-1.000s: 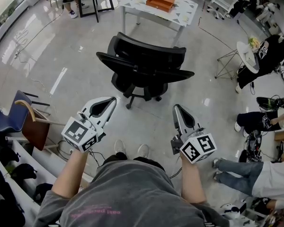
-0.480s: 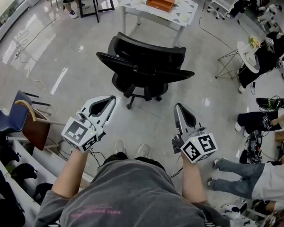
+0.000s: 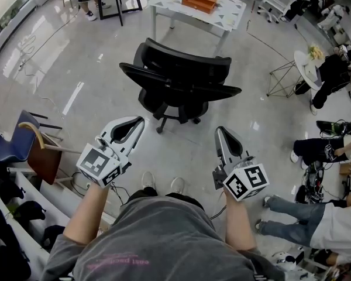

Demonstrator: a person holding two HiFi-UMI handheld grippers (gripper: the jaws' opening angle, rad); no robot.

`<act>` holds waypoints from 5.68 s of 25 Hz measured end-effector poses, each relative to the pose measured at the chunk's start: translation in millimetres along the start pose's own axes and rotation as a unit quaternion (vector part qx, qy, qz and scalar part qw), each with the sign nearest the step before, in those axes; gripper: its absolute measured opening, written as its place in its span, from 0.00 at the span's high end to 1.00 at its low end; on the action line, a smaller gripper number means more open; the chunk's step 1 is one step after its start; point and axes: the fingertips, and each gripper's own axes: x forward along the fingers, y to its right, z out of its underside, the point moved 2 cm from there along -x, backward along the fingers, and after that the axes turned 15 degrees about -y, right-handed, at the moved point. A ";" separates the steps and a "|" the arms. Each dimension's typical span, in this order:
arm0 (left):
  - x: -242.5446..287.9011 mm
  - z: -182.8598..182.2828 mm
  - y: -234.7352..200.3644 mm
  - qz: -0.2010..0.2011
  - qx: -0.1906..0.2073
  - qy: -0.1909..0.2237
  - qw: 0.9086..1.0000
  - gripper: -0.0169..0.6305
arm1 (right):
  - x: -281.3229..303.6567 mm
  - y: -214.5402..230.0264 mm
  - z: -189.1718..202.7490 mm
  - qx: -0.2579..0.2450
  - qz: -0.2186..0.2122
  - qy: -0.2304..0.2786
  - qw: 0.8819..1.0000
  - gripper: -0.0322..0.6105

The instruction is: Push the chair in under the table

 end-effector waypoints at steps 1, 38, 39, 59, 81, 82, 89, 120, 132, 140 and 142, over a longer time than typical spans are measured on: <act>0.5 0.1 -0.3 0.000 -0.001 -0.001 1.000 0.95 | 0.7 0.0 -0.2 0.000 -0.001 -0.001 1.000 0.94; 20.4 5.1 0.0 -0.051 -0.019 -0.013 0.998 0.69 | 6.0 26.9 6.6 0.003 -0.001 -0.021 1.000 0.71; 21.9 5.0 1.6 -0.055 -0.020 -0.013 0.998 0.68 | 5.0 29.7 6.7 0.001 -0.003 -0.022 1.000 0.69; 56.4 2.6 4.3 -0.138 -0.039 -0.024 0.989 0.66 | -2.7 101.9 0.8 -0.012 -0.019 -0.019 1.000 0.66; 117.6 -15.4 -149.7 -0.122 -0.019 -0.029 0.992 0.66 | 116.8 156.2 -48.8 -0.033 0.070 -0.037 0.996 0.66; 121.2 -15.3 -157.5 -0.120 -0.016 -0.031 0.992 0.66 | 121.9 159.7 -49.7 -0.033 0.075 -0.040 0.996 0.66; 157.5 -23.2 -192.4 -0.098 0.039 -0.068 0.992 0.63 | 157.2 177.8 -56.3 -0.046 0.093 -0.074 0.992 0.59; 222.6 -33.6 -238.3 -0.010 0.088 -0.151 0.985 0.63 | 223.8 202.7 -74.1 -0.094 0.056 -0.118 0.987 0.58; 248.8 -46.9 -260.6 -0.054 0.071 -0.172 0.981 0.63 | 250.2 226.3 -92.5 -0.104 0.050 -0.115 0.987 0.58; 272.6 -56.4 -285.9 -0.075 0.056 -0.169 0.981 0.63 | 278.2 244.2 -108.1 -0.123 0.037 -0.118 0.985 0.58; 277.8 -58.7 -295.2 -0.081 0.051 -0.168 0.981 0.63 | 287.3 247.1 -112.6 -0.130 0.033 -0.119 0.984 0.58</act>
